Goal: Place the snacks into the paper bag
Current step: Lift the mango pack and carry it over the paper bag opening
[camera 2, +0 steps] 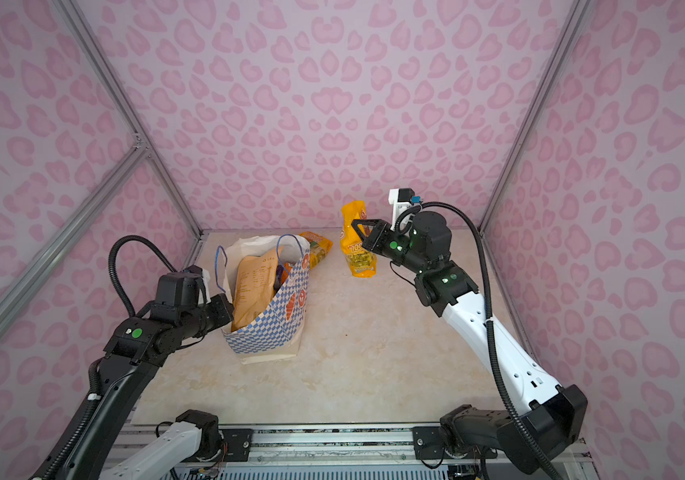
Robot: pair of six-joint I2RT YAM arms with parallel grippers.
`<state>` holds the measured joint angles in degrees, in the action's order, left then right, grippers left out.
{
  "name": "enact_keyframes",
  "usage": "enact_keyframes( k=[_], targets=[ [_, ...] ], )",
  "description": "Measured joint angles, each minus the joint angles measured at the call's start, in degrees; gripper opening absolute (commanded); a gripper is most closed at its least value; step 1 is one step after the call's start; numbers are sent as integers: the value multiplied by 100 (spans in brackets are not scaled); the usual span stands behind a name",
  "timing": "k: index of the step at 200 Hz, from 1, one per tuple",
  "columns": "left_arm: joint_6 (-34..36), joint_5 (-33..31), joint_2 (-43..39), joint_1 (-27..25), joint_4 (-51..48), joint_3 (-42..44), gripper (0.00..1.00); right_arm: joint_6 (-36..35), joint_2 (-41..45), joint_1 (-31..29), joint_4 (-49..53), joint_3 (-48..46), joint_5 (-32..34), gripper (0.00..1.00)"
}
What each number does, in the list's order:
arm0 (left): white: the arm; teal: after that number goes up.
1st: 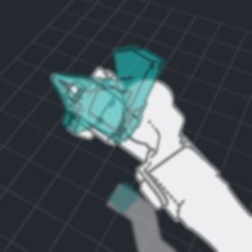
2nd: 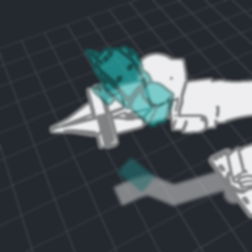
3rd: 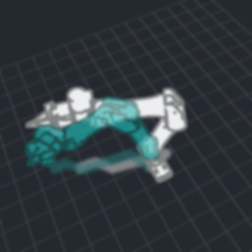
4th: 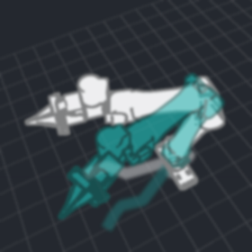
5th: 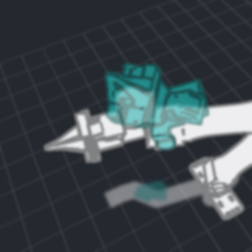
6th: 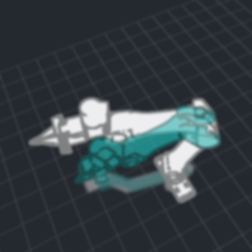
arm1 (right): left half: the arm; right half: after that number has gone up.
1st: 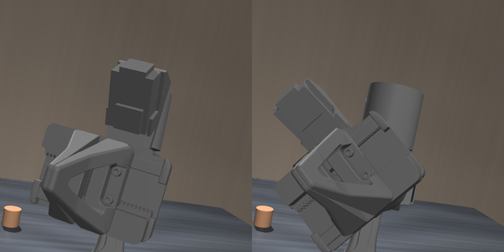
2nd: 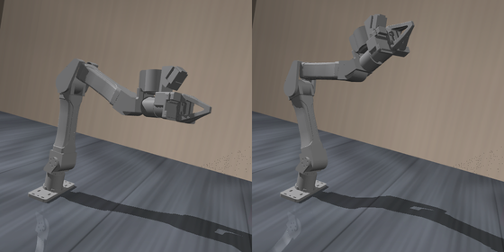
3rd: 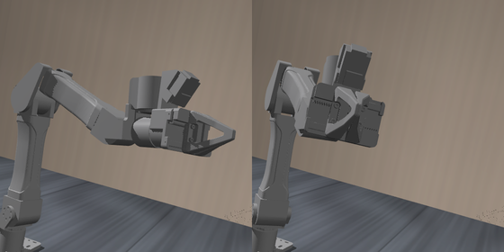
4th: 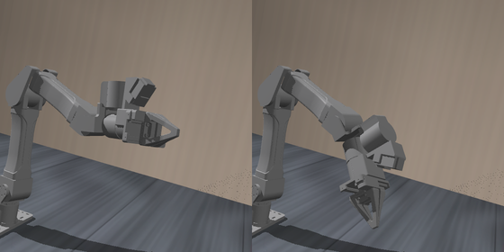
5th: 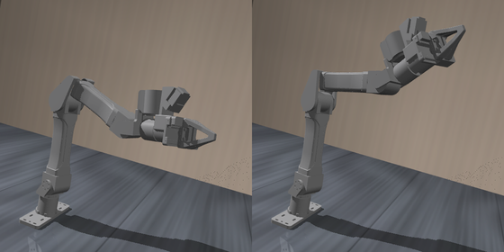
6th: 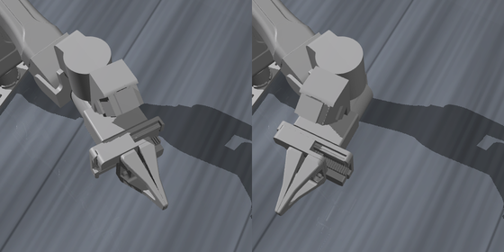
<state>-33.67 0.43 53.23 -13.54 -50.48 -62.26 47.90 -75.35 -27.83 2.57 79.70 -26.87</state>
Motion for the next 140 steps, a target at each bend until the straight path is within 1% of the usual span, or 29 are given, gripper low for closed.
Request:
enact_keyframes(
  k=[47, 85, 116, 140],
  targets=[
    [-48, 55, -96, -2, 46, 74, 11, -308, -693, -970, 348, 1617, 170, 0],
    [-83, 55, -142, -2, 105, 170, 10, -553, -1709, -1716, 643, 3285, 275, 0],
    [-90, 61, -162, -2, 136, 210, 11, -656, -2682, -2094, 918, 4507, 284, 0],
    [-105, 61, -173, -2, 153, 227, 11, -654, -3390, -2208, 1189, 5202, 249, 0]
  ],
)
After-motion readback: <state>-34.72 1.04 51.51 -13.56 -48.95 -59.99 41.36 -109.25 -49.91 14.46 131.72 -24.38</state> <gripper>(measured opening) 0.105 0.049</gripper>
